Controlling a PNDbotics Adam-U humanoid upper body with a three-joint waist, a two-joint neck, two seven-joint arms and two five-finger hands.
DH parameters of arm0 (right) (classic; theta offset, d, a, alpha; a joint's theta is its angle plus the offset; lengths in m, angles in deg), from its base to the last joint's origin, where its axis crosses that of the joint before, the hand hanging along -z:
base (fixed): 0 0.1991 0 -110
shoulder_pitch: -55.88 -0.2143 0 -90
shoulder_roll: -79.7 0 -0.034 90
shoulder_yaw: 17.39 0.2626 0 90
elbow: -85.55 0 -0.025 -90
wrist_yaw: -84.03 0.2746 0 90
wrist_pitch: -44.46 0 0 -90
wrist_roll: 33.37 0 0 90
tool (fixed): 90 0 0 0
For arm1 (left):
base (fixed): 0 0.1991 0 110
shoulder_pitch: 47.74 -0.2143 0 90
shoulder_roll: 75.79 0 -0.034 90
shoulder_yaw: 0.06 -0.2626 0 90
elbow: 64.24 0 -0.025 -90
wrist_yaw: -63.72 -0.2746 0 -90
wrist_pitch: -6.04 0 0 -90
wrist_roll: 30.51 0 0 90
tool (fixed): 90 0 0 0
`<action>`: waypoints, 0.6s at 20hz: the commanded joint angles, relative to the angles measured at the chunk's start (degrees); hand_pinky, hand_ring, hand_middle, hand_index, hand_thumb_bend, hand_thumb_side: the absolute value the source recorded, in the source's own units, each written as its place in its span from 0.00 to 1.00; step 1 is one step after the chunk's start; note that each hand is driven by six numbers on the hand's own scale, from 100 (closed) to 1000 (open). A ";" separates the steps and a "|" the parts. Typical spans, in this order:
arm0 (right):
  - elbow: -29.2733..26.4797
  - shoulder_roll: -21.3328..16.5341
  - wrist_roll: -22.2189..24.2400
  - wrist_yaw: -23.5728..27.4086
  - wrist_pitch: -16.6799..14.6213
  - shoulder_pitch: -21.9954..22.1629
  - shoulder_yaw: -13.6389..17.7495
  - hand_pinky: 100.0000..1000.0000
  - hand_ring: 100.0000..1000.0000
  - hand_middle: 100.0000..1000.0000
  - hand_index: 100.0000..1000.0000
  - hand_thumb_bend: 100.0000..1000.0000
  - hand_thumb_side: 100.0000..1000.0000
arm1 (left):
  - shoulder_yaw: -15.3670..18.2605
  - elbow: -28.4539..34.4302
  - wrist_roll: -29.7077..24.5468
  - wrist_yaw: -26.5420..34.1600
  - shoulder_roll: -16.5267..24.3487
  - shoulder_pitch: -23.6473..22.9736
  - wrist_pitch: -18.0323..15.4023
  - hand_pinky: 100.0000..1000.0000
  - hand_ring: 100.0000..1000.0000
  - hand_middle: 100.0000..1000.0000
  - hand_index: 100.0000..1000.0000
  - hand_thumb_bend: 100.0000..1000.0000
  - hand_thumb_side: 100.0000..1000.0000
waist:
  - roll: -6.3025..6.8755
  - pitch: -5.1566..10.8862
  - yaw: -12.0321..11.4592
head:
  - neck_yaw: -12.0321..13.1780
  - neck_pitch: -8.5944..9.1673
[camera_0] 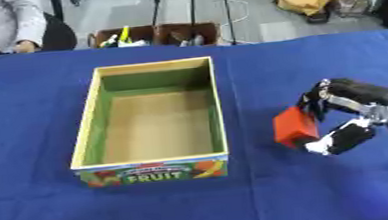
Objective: Pick up objects on the table and place them in the box.
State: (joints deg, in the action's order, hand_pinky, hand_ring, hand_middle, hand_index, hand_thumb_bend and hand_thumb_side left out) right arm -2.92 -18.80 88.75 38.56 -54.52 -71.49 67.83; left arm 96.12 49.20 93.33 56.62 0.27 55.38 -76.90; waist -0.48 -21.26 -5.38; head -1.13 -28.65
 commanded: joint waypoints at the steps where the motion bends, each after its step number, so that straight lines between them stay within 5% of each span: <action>1: -2.06 -2.18 -1.19 0.25 0.72 -1.48 0.91 0.50 0.62 0.29 0.33 0.00 0.31 | -0.25 1.15 -0.10 0.05 0.71 0.21 -0.08 0.14 0.41 0.47 0.35 0.00 0.80 | 0.06 1.10 0.04 | 0.03 -0.10; 10: -5.02 -4.91 -2.90 3.03 2.54 -5.39 1.12 0.50 0.61 0.29 0.30 0.00 0.32 | -0.29 1.15 -0.17 0.03 0.91 0.04 0.01 0.14 0.41 0.46 0.35 0.00 0.80 | -0.08 1.46 0.04 | -0.15 -0.19; 11: -5.32 -5.13 -3.02 3.48 2.80 -5.88 1.04 0.50 0.61 0.29 0.30 0.00 0.52 | -0.29 1.15 -0.18 0.03 0.94 0.03 0.01 0.14 0.41 0.46 0.35 0.00 0.80 | -0.10 1.49 0.02 | -0.22 -0.17; 12: -5.65 -5.33 -3.16 3.90 3.03 -6.45 0.94 0.50 0.61 0.29 0.29 0.00 0.32 | -0.32 1.15 -0.20 0.05 0.97 0.02 0.01 0.14 0.41 0.46 0.35 0.00 0.80 | -0.13 1.53 -0.01 | -0.31 -0.14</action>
State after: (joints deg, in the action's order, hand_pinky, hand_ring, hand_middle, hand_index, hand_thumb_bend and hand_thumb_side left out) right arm -6.82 -22.08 85.96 41.45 -51.82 -76.76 68.35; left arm 95.97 49.20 93.29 56.62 0.27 55.33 -76.87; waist -0.56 -21.17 -5.37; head -1.25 -28.65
